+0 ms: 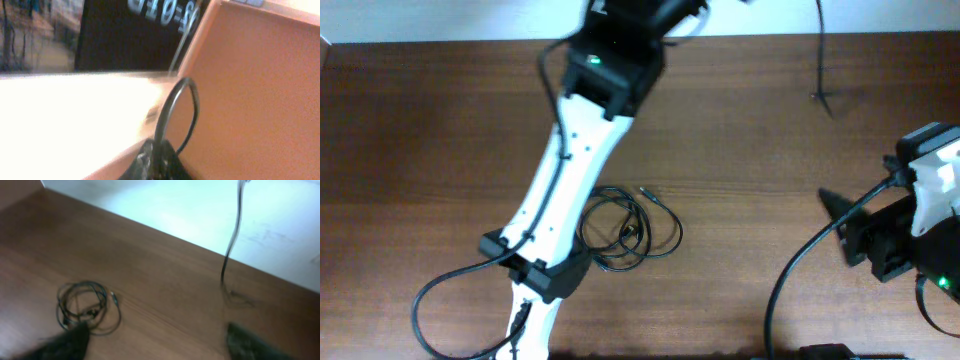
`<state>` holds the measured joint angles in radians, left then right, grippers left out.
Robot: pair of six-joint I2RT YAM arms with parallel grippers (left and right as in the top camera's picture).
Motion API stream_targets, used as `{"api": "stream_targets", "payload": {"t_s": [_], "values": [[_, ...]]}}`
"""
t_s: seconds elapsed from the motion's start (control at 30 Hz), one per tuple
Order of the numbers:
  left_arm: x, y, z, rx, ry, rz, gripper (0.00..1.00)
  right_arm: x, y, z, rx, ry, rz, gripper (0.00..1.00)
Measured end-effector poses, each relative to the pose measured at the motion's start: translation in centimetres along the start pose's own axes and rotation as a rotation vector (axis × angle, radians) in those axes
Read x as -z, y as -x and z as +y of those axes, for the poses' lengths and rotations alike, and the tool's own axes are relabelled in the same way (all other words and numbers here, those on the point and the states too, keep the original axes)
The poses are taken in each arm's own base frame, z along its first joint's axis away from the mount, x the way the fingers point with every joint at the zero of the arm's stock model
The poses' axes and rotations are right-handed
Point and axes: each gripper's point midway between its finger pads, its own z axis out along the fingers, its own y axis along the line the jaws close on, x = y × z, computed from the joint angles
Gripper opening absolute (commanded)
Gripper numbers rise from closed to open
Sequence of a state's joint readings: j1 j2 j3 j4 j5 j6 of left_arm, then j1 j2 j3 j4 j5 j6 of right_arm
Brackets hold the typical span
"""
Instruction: Untangle cables
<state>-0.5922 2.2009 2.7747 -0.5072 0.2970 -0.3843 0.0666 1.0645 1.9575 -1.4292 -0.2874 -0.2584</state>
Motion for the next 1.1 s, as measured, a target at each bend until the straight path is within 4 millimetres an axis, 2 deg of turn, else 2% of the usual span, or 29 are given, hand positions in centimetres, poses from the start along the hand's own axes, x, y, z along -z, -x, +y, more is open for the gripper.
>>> {"api": "stream_targets", "payload": {"t_s": [0.07, 0.17, 0.23, 0.27, 0.3, 0.33, 0.37, 0.4, 0.43, 0.47, 0.5, 0.53, 0.6, 0.63, 0.7, 0.77, 0.8, 0.87, 0.97, 1.03, 1.1], "values": [[-0.5, -3.9, 1.1, 0.044, 0.045, 0.13, 0.99, 0.0, -0.2, -0.1, -0.004, -0.005, 0.007, 0.99], [0.3, -6.6, 3.3, 0.053, 0.143, 0.237, 0.99, 0.0, -0.2, -0.1, -0.005, -0.008, 0.007, 0.99], [1.8, -8.0, 5.1, 0.016, 0.258, 0.311, 0.99, 0.0, -0.2, -0.2, -0.006, -0.013, 0.01, 0.99], [4.0, -6.5, 5.5, -0.034, 0.343, 0.306, 0.99, -0.3, -0.1, -0.6, -0.005, -0.027, 0.01, 0.99], [5.3, -5.4, 5.1, -0.047, 0.366, 0.294, 0.99, -0.9, 0.0, -1.0, -0.021, -0.035, 0.019, 0.99], [8.6, -3.6, 4.4, -0.064, 0.423, 0.296, 0.99, -2.1, -0.2, -1.4, -0.047, -0.037, 0.05, 0.99], [11.0, -1.1, 3.3, -0.082, 0.442, 0.246, 0.99, -4.0, -0.7, -2.2, -0.09, -0.042, 0.106, 0.99], [15.1, 2.3, 1.4, -0.1, 0.465, 0.18, 0.99, -8.3, -2.0, -3.5, -0.18, -0.04, 0.229, 0.99], [19.1, 5.5, -0.5, -0.113, 0.478, 0.097, 0.99, -10.0, -2.6, -4.0, -0.21, -0.039, 0.273, 0.99], [21.0, 6.8, -1.3, -0.118, 0.483, 0.06, 0.99, -12.3, -3.7, -4.5, -0.259, -0.038, 0.344, 0.99], [23.0, 7.1, -1.7, -0.122, 0.505, 0.06, 0.99, -14.3, -4.6, -5.2, -0.31, -0.053, 0.398, 0.99], [24.1, 7.4, -1.8, -0.124, 0.524, 0.053, 0.99, -17.0, -6.1, -6.2, -0.369, -0.09, 0.475, 0.99], [24.0, 5.7, -0.3, -0.125, 0.584, 0.12, 0.99, -21.7, -8.7, -9.1, -0.44, -0.215, 0.573, 0.99], [23.6, 4.6, 0.5, -0.125, 0.608, 0.163, 0.99, -23.1, -9.4, -9.8, -0.451, -0.244, 0.593, 0.99], [23.0, 2.8, 1.6, -0.125, 0.641, 0.233, 0.99, -26.6, -11.0, -11.1, -0.459, -0.278, 0.629, 0.99], [23.3, 2.3, 1.9, -0.126, 0.655, 0.255, 0.99, -29.2, -13.1, -11.7, -0.467, -0.295, 0.686, 0.99], [23.7, 1.8, 2.0, -0.126, 0.665, 0.279, 0.99, -31.1, -15.1, -12.0, -0.47, -0.302, 0.741, 0.99], [24.0, 1.3, 2.2, -0.127, 0.679, 0.303, 0.99, -32.9, -17.1, -12.5, -0.49, -0.31, 0.786, 0.99], [24.7, 0.7, 2.8, -0.136, 0.715, 0.336, 0.99, -34.8, -21.8, -13.7, -0.574, -0.345, 0.895, 0.99], [25.0, 0.6, 3.0, -0.14, 0.734, 0.341, 0.99, -34.6, -24.7, -16.3, -0.66, -0.392, 0.941, 0.99], [25.1, 0.5, 3.1, -0.141, 0.74, 0.344, 0.99, -34.4, -25.8, -17.6, -0.691, -0.409, 0.949, 0.99]]}}
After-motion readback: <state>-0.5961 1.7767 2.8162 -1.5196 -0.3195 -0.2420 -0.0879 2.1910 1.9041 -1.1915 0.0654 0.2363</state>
